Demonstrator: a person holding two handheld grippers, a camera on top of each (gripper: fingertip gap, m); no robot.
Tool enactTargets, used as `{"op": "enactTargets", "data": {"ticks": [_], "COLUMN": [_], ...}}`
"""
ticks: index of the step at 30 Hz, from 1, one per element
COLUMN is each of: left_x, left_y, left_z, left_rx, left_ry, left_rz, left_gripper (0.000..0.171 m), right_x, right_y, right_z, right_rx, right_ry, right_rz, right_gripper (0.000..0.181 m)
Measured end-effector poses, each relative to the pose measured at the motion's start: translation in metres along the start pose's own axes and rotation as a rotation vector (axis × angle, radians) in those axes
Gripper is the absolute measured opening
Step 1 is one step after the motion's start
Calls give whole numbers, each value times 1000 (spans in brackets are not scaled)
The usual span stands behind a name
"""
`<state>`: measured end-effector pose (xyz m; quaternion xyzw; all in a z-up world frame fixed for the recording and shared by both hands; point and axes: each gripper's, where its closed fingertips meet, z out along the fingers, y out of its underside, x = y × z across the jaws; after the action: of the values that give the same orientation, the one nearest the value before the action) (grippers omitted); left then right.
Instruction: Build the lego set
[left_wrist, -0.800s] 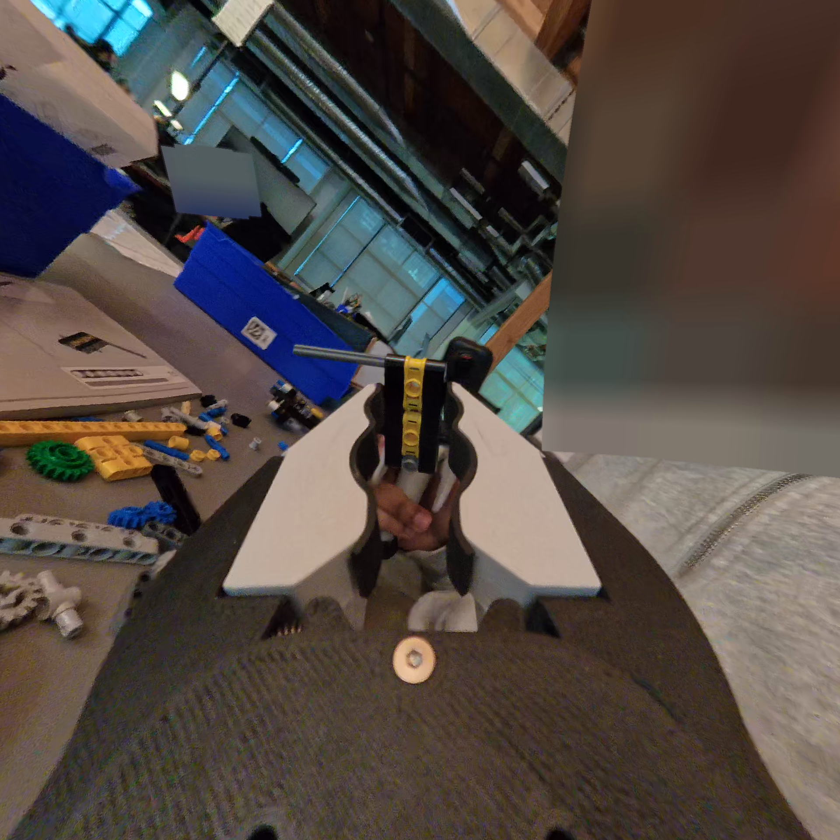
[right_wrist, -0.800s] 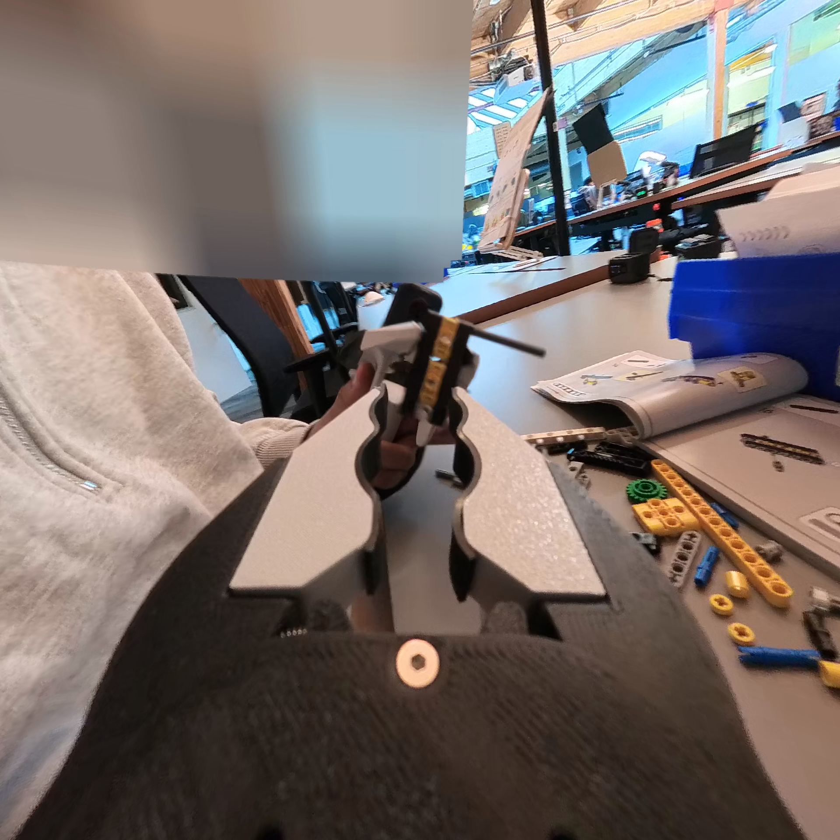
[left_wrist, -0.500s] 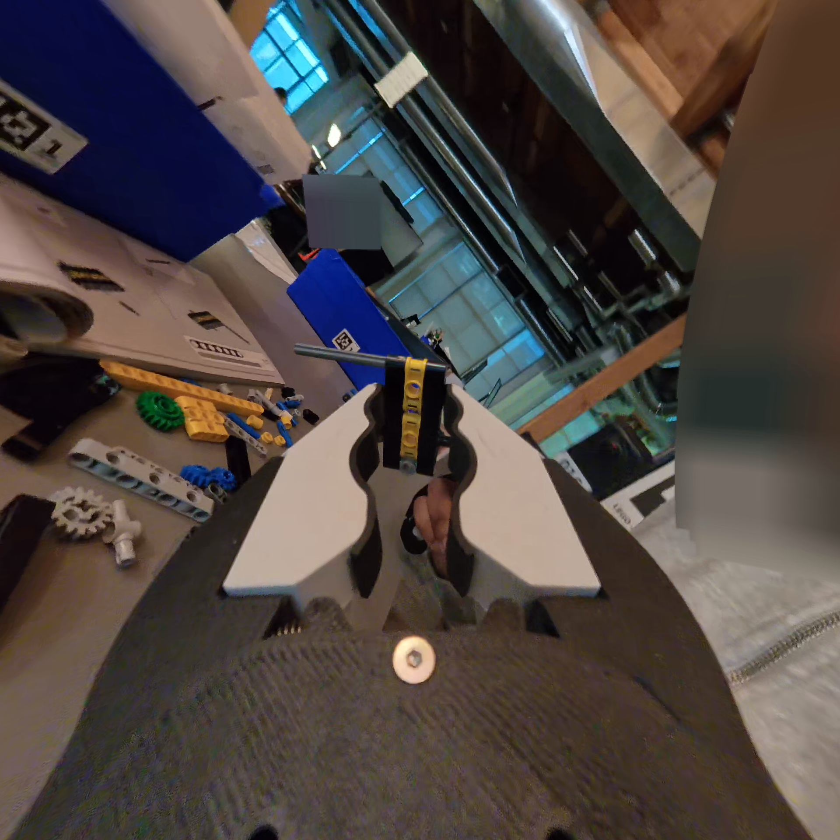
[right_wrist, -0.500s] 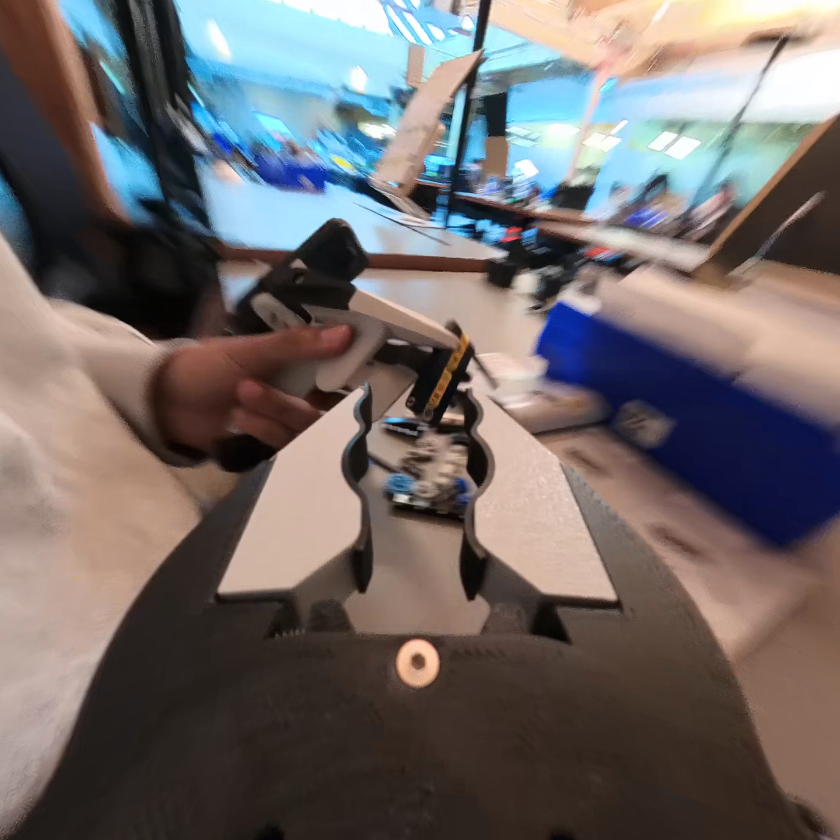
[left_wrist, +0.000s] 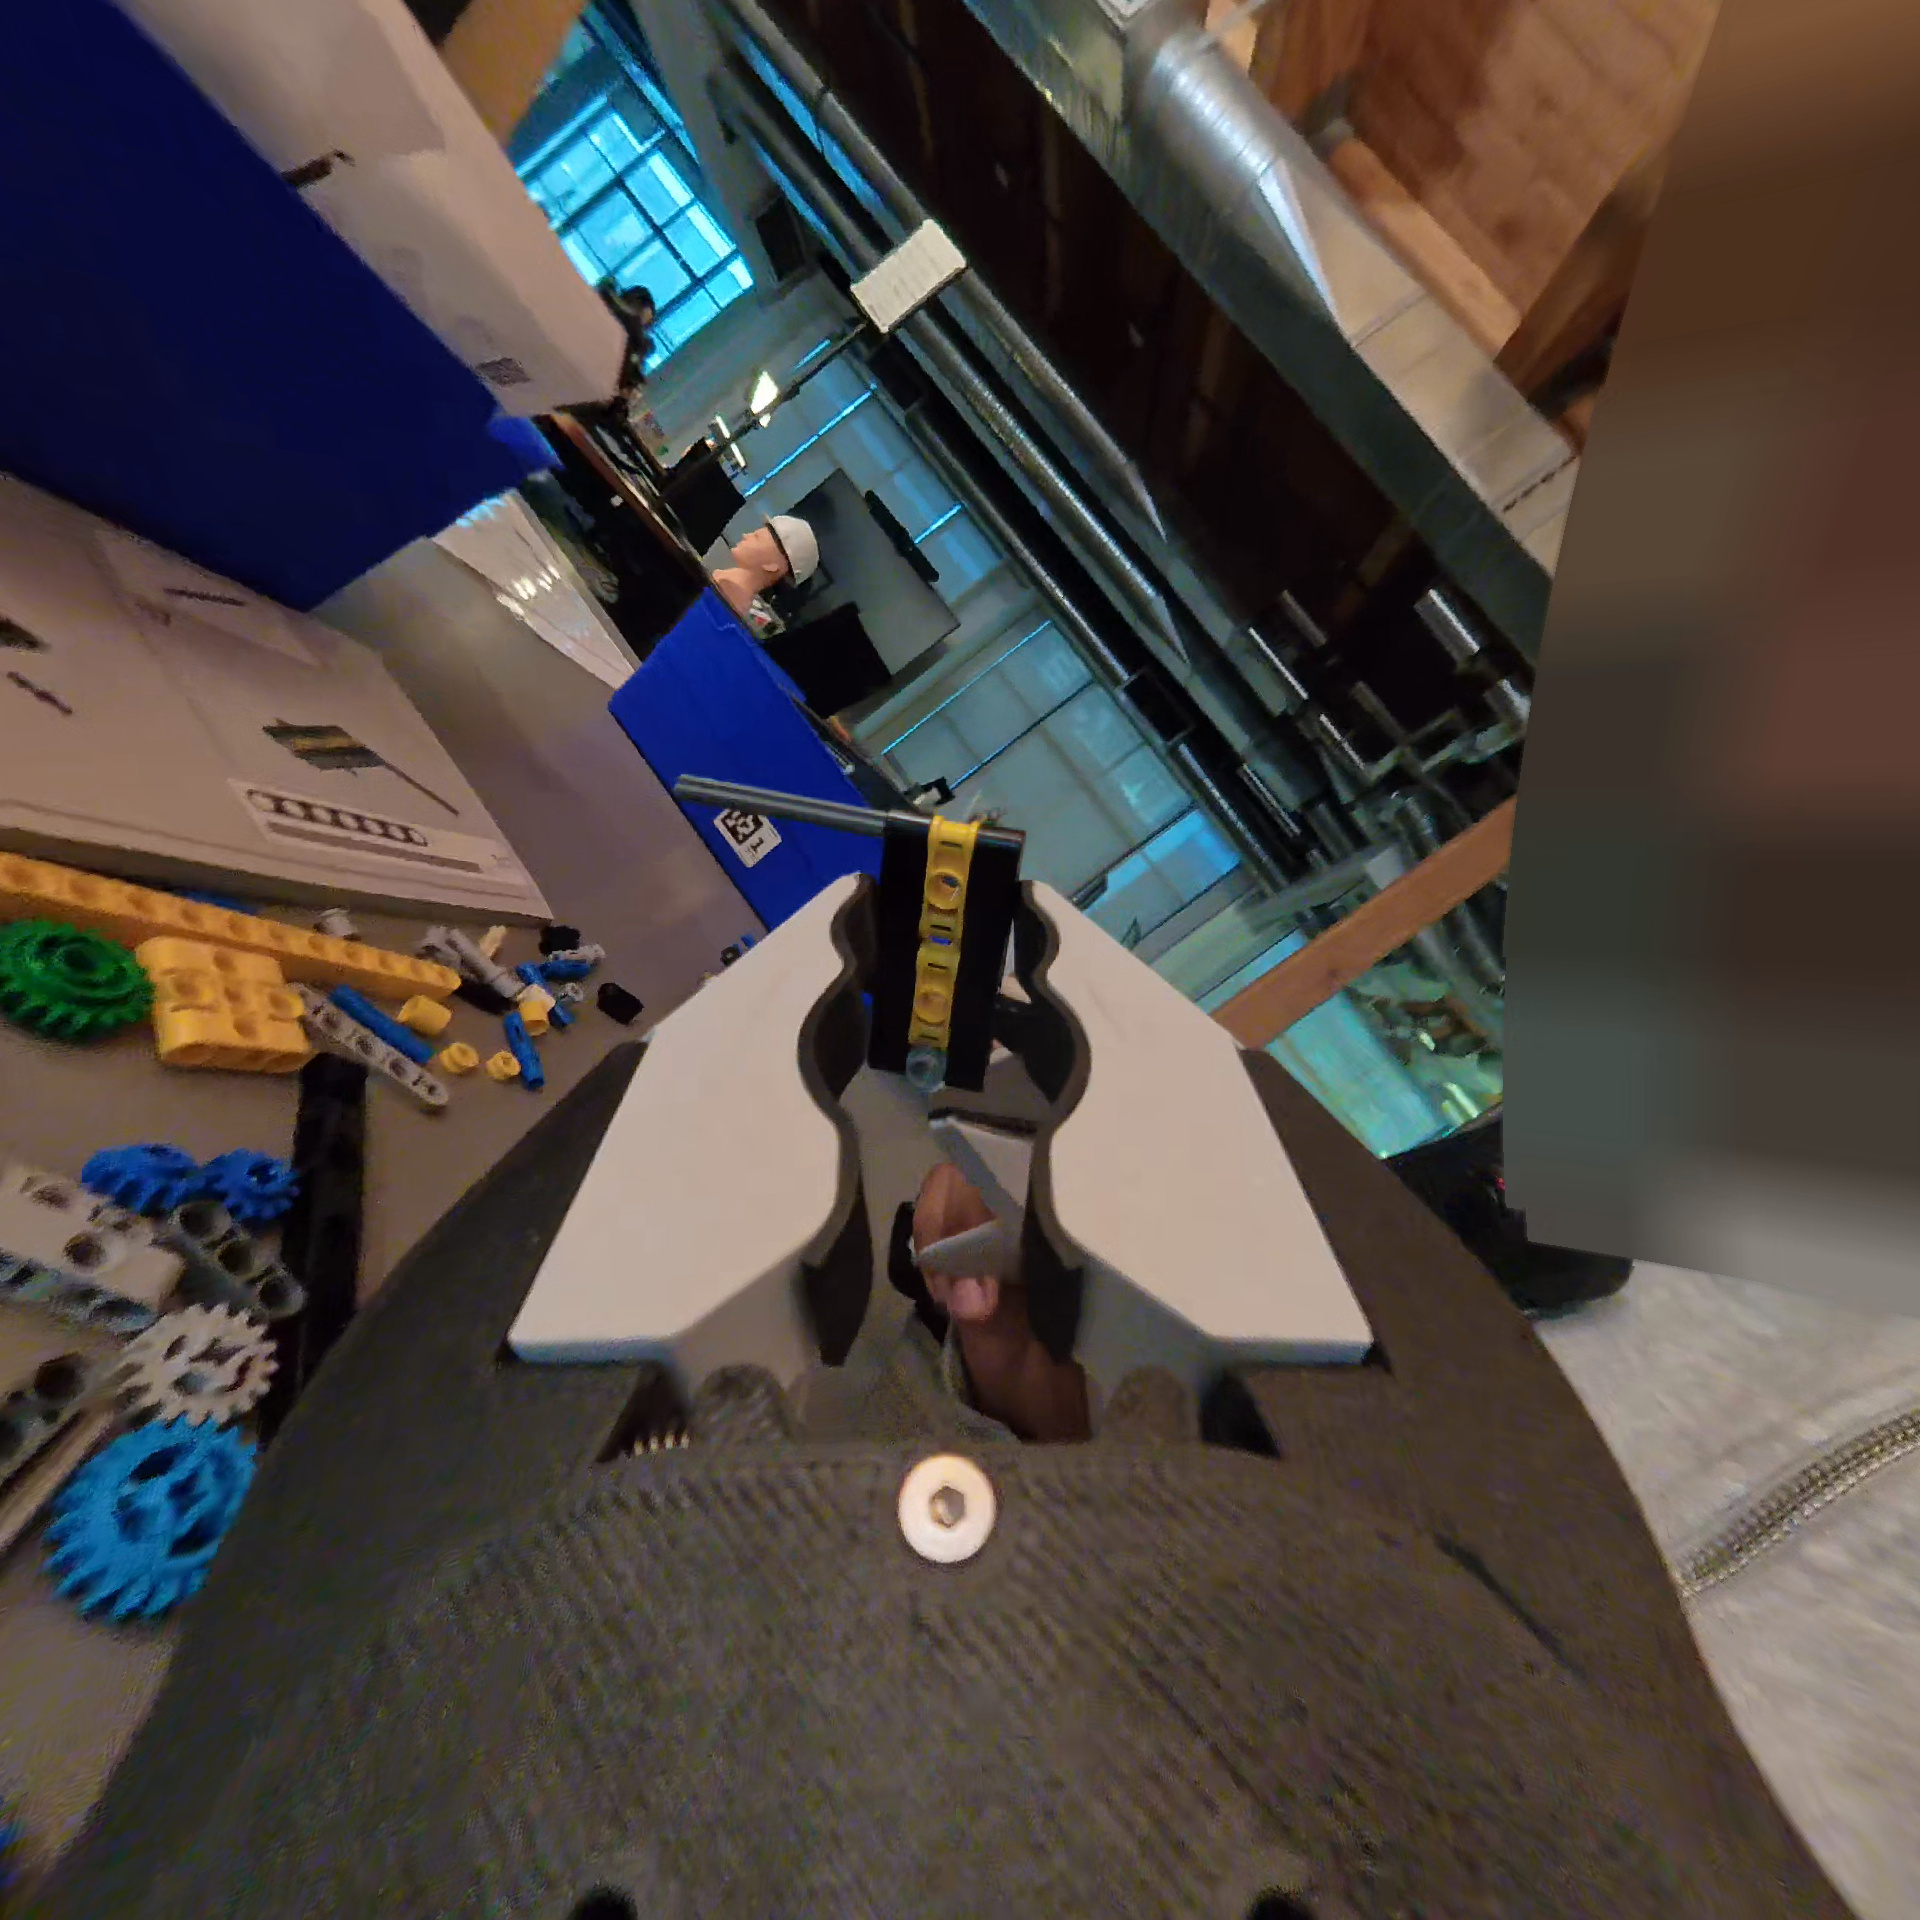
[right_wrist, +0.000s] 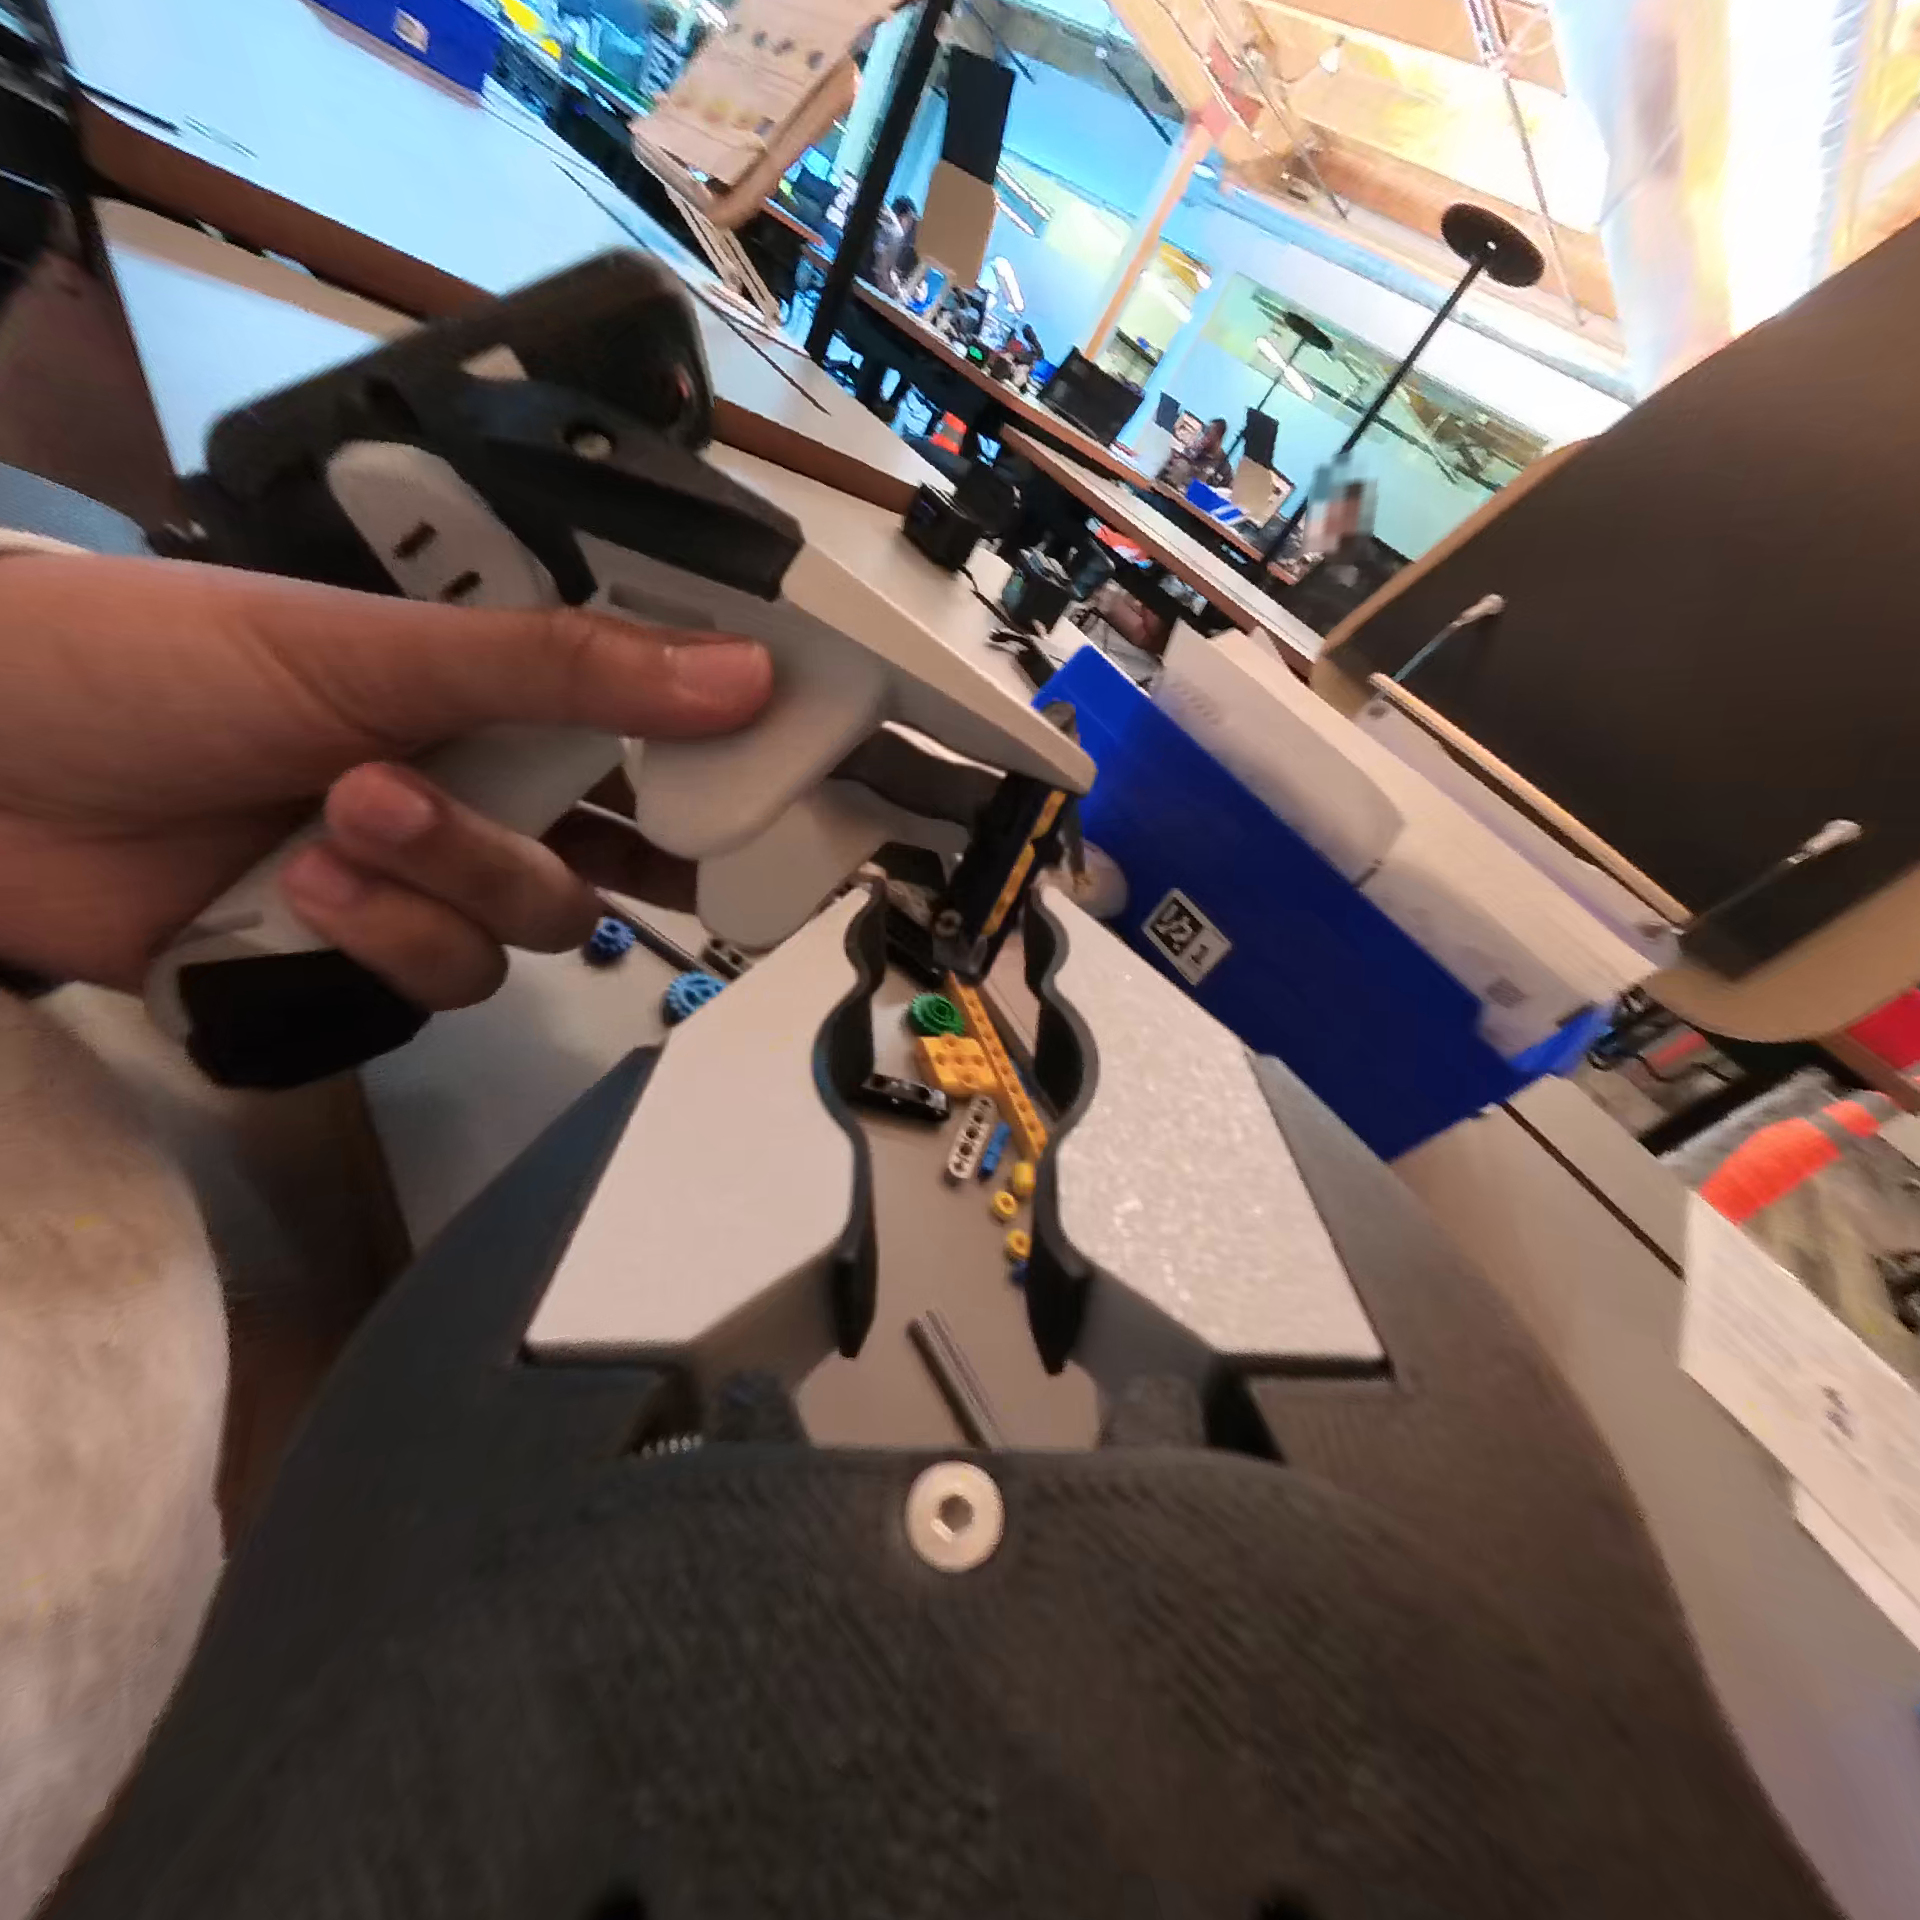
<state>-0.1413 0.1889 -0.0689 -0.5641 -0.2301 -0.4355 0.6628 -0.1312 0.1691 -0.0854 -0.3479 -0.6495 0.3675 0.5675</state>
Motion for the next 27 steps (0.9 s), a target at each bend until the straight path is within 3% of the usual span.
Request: {"op": "enactTargets", "data": {"ticks": [6, 9, 14, 17, 19, 23, 25, 27], "left_x": [8, 7, 1, -41, -73, -145, -172, -183], "left_y": [9, 15, 25, 10, -4, -10, 3, 22], "left_z": [17, 25, 39, 50, 61, 81, 89, 97], "left_rx": [-28, -73, -184, -337, -482, -710, -779, -809], "left_ry": [28, 27, -39, -290, -476, -820, -911, -905], "left_rz": [40, 58, 176, 384, 528, 826, 823, 747], "left_gripper": [24, 34, 41, 50, 75, 102, 106, 112], "right_x": [24, 43, 101, 145, 163, 172, 171, 172], "right_y": [7, 13, 31, 51, 57, 59, 57, 56], "right_z": [-7, -14, -38, -62, -78, -86, -85, -88], "right_rx": [-26, -26, 53, 134, 207, 226, 218, 220], "right_ry": [89, 130, 254, 393, 443, 469, 464, 472], "right_rz": [10, 69, 416, 682, 797, 799, 770, 745], "right_gripper": [7, 5, 5, 5, 5, 5, 5, 5]}}
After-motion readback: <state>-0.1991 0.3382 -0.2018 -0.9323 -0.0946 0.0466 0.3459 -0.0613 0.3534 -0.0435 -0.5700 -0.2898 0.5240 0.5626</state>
